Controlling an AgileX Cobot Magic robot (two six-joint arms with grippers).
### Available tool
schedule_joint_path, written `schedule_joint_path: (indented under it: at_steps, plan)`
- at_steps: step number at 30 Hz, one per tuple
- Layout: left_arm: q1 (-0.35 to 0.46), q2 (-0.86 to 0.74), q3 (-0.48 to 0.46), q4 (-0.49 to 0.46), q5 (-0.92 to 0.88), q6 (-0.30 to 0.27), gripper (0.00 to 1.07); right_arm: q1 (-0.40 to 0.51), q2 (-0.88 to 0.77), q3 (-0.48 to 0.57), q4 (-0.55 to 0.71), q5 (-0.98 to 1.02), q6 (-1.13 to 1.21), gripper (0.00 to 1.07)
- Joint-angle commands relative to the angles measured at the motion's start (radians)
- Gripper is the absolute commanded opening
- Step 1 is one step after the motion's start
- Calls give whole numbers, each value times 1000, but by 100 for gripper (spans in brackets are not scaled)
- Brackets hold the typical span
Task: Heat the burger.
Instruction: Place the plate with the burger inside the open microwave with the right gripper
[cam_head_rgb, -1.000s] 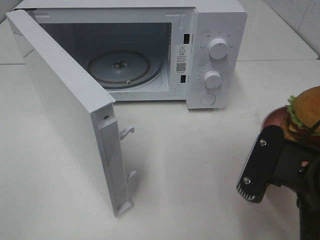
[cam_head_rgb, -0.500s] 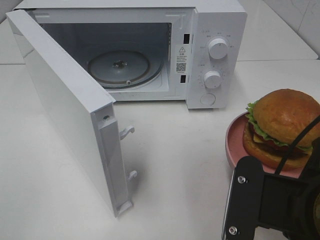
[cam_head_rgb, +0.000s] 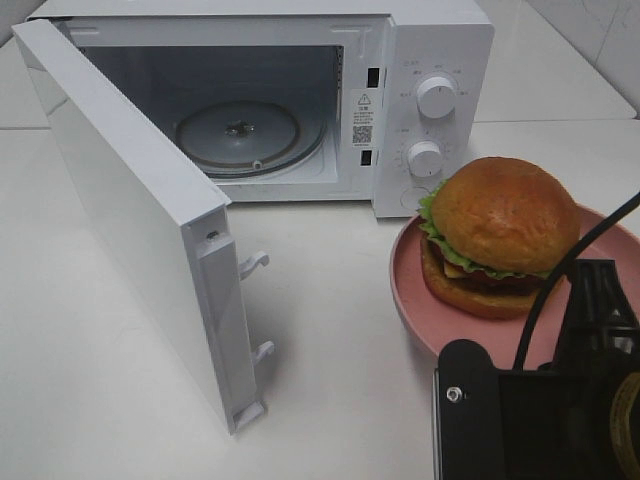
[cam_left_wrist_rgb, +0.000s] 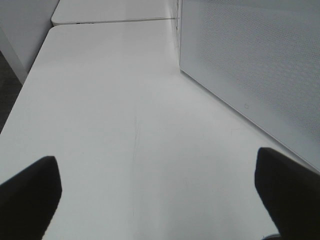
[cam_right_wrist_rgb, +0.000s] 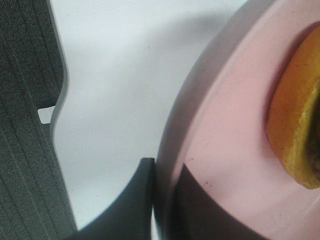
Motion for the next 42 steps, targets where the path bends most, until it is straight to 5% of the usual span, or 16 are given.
schedule_joint_path:
  at_steps: [1,12,42]
  plan:
    - [-6,-21,4,-6,-10,1,98,4,-10,3,-78,13,-59,0]
    - [-6,-21,4,-6,-10,1,98,-3,-10,2,-95,-52,-52,0]
    - [-6,-21,4,-6,-10,1,98,-471,-10,2,-119,-529,-717,0]
